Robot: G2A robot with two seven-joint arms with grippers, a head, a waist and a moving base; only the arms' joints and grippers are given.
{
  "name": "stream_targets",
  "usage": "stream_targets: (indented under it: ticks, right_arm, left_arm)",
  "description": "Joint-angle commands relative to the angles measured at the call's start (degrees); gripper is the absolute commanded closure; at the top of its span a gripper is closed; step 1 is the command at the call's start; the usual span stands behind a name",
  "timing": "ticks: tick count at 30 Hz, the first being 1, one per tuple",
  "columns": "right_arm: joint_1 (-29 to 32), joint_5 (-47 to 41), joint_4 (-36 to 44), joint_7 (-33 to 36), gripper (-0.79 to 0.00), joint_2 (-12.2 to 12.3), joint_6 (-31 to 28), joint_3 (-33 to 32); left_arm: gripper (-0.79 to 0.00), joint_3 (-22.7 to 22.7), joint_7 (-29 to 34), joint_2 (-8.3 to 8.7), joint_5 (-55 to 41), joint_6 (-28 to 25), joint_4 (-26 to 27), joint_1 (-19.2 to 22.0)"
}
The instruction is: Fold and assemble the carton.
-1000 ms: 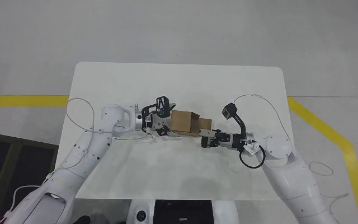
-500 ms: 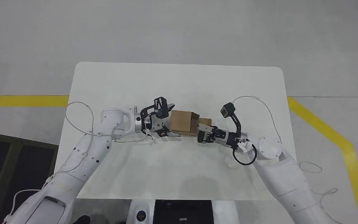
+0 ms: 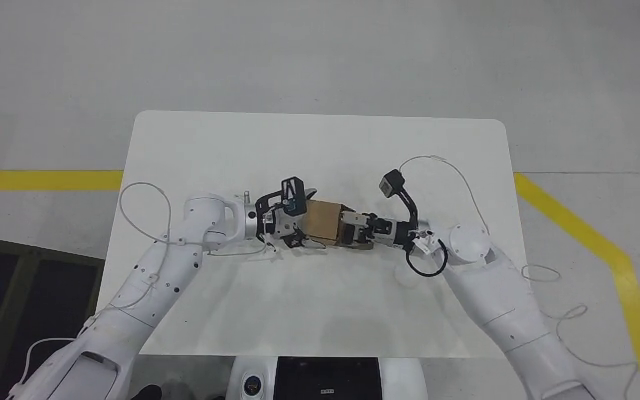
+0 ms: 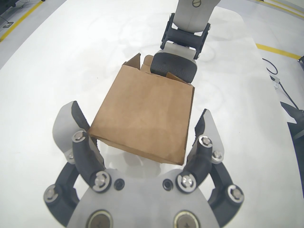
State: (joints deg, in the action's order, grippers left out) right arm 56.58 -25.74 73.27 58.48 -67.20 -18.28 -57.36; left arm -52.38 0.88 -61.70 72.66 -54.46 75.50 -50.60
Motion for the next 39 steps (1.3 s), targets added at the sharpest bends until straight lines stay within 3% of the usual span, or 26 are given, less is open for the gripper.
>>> stream_targets:
  ticks: [1, 17, 22, 32, 39]
  right_arm:
    - [-0.92, -0.33, -1.19, 0.22, -0.785, -0.36, -0.26, 0.88]
    - [-4.76, -4.13, -7.32, 3.24, -0.785, -2.32, -4.41, 3.74]
    - [-3.61, -4.00, -6.00, 5.13, -0.785, -1.39, -3.75, 0.90]
    - [0.79, 3.32, 3.21, 6.22, -0.785, 2.06, 5.44, -8.11]
    - [-0.98, 5.98, 1.97, 5.32, -0.785, 2.22, 5.72, -8.21]
  left_arm:
    - [-0.785, -0.02, 0.18, 0.00, 0.14, -0.07, 0.09, -0.04]
    - [-0.785, 0.48, 3.07, -0.30, -0.72, -0.07, 0.18, -0.22]
    - [-0.785, 0.46, 3.62, -0.45, -1.58, 0.07, 0.20, 0.10]
    - [-0.785, 0.19, 4.81, -0.56, -2.93, 0.14, -0.25, 0.09]
    - [-0.785, -0.04, 5.30, -0.58, -3.12, 0.44, 0.43, -0.12]
